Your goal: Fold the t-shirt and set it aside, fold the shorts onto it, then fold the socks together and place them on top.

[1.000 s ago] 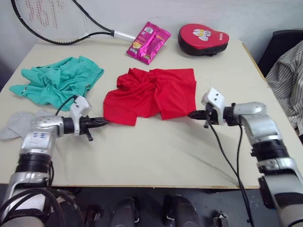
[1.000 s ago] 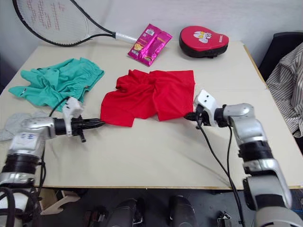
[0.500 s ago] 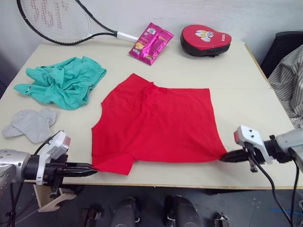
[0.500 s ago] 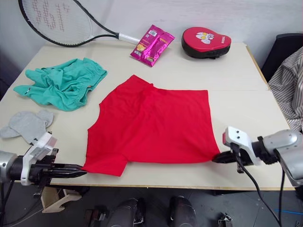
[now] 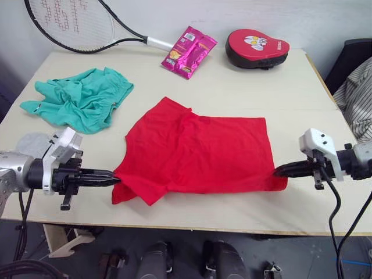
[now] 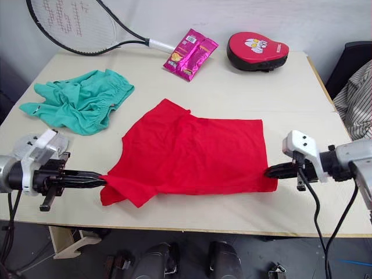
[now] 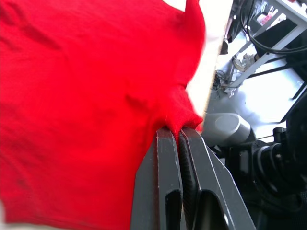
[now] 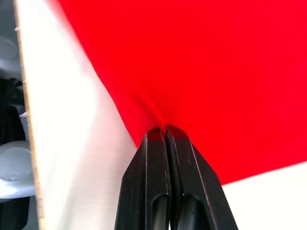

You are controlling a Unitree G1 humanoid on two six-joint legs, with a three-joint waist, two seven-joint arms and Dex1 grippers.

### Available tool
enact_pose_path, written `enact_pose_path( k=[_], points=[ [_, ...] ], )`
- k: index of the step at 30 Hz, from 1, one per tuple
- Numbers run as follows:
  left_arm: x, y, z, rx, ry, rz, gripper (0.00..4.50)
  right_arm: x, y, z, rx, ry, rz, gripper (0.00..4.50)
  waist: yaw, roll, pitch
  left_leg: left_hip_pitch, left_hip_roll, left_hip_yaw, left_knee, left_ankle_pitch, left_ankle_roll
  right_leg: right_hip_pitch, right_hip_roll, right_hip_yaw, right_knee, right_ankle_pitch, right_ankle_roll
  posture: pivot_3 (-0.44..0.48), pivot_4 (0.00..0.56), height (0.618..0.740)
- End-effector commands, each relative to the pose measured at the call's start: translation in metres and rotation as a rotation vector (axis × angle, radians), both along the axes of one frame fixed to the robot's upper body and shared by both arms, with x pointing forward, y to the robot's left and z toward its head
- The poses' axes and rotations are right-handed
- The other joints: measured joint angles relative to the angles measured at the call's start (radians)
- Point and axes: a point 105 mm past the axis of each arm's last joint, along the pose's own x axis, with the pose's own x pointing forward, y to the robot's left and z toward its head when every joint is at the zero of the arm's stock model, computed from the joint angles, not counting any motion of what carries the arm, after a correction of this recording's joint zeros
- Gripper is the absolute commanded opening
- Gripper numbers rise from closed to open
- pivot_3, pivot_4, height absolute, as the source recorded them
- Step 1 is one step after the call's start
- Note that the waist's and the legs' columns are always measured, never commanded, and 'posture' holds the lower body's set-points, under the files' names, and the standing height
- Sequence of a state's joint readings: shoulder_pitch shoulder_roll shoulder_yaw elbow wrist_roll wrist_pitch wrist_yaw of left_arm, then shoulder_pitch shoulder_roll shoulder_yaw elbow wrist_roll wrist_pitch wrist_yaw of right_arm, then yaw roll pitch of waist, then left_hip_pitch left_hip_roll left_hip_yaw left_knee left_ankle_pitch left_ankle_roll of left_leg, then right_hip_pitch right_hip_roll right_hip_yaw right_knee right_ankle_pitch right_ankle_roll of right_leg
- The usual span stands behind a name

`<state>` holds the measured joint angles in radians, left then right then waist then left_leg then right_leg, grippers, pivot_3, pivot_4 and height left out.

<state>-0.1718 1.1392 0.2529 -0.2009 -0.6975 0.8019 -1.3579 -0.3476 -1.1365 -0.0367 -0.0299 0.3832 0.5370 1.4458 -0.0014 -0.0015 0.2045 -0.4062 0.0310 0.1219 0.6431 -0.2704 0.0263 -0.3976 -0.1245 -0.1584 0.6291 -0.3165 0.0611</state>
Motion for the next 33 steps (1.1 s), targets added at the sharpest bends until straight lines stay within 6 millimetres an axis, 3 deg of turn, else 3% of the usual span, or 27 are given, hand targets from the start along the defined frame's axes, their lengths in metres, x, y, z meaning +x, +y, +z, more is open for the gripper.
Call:
enact_pose_path(
  k=[1,6,10,16,19,26,33],
  points=[
    [-0.011,0.006,-0.006,0.054,0.05,-0.036,0.02,-0.018,-0.001,-0.012,-0.027,0.069,0.032,0.0,0.0,0.0,0.0,-0.001,0.0,0.0,0.0,0.0,0.0,0.0,0.001,0.0,0.0,-0.001,0.0,0.0,0.15,0.74],
    [-0.025,0.019,-0.012,0.082,0.108,-0.025,0.02,-0.031,-0.01,-0.02,-0.036,0.114,-0.004,0.0,-0.002,0.0,0.0,-0.002,0.001,0.003,0.002,-0.003,0.003,0.0,0.005,0.002,-0.001,-0.002,0.004,0.0,0.15,0.74],
    [-0.041,0.031,-0.03,0.164,0.152,-0.025,0.02,-0.052,-0.025,-0.041,-0.121,0.16,-0.02,0.0,0.0,-0.001,0.0,0.001,0.001,0.002,0.004,-0.006,0.003,0.002,0.003,0.003,-0.002,-0.002,0.004,0.0,0.15,0.74],
    [-0.056,0.025,-0.064,0.162,0.156,-0.021,0.02,-0.065,-0.038,-0.077,-0.188,0.111,-0.061,0.0,0.003,-0.002,-0.001,0.002,0.001,0.0,0.003,-0.008,0.002,0.002,0.0,0.002,-0.001,0.001,0.0,0.0,0.15,0.74],
    [-0.061,0.023,-0.074,0.178,0.137,-0.025,0.02,-0.065,-0.039,-0.084,-0.163,0.097,-0.103,0.0,-0.003,-0.009,-0.004,0.003,0.003,-0.001,0.003,-0.008,0.001,0.003,0.001,0.002,-0.001,0.002,0.0,0.0,0.15,0.74],
    [-0.05,0.016,-0.052,0.135,0.128,-0.058,0.02,-0.068,-0.037,-0.073,-0.109,0.138,-0.1,0.0,0.001,-0.011,-0.006,0.003,0.004,-0.001,0.004,-0.007,0.002,0.004,0.001,0.002,-0.002,0.003,-0.002,0.0,0.15,0.74],
    [-0.018,0.019,-0.042,0.168,0.088,-0.069,0.02,-0.057,-0.037,-0.067,-0.075,0.157,-0.108,0.0,0.0,-0.003,-0.002,0.002,0.003,0.0,0.003,-0.007,0.003,0.003,0.001,0.001,-0.002,0.003,-0.002,0.0,0.15,0.74]
  ],
)
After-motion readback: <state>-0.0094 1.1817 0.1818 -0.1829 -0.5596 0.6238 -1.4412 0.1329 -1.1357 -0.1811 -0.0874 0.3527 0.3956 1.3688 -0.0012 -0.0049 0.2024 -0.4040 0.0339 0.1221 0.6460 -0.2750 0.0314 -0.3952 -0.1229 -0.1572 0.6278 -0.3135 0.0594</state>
